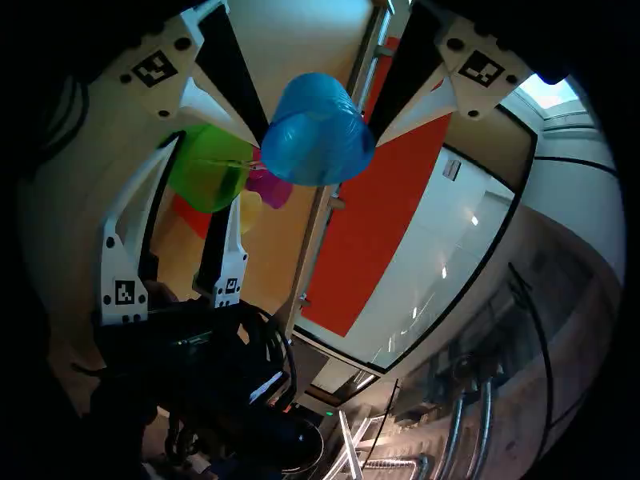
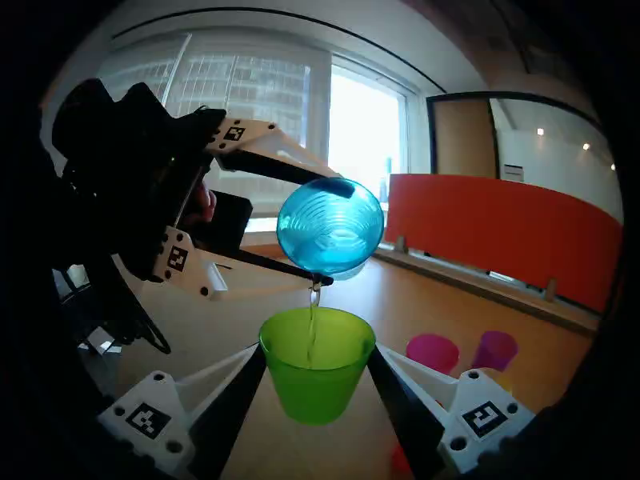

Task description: Pour water

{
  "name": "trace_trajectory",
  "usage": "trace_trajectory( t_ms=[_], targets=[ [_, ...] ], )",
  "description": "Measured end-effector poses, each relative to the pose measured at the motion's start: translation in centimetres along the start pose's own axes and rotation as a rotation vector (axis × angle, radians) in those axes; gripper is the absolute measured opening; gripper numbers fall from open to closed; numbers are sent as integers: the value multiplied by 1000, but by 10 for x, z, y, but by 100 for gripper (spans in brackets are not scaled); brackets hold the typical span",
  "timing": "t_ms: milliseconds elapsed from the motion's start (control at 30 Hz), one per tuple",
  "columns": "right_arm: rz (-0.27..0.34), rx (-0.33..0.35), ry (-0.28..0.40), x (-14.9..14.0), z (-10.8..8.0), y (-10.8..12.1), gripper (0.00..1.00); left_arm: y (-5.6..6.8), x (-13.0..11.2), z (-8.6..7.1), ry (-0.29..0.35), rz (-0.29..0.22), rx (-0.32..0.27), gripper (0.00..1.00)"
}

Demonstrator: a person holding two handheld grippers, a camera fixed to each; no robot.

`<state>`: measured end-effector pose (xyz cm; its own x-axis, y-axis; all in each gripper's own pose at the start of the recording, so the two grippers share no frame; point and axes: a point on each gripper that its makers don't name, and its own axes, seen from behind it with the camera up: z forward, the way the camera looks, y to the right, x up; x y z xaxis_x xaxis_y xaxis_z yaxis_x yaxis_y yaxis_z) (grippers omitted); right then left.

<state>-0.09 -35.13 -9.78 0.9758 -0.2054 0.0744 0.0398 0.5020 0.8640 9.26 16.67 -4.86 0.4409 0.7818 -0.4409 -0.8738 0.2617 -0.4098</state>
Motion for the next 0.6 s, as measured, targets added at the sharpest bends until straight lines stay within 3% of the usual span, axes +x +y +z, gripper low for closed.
trace_trajectory(
  t_ms=[600],
  targets=[
    [-2, -7, -1, 0, -2, 2, 91, 1, 1, -2, -4, 40, 4, 86]
  ],
)
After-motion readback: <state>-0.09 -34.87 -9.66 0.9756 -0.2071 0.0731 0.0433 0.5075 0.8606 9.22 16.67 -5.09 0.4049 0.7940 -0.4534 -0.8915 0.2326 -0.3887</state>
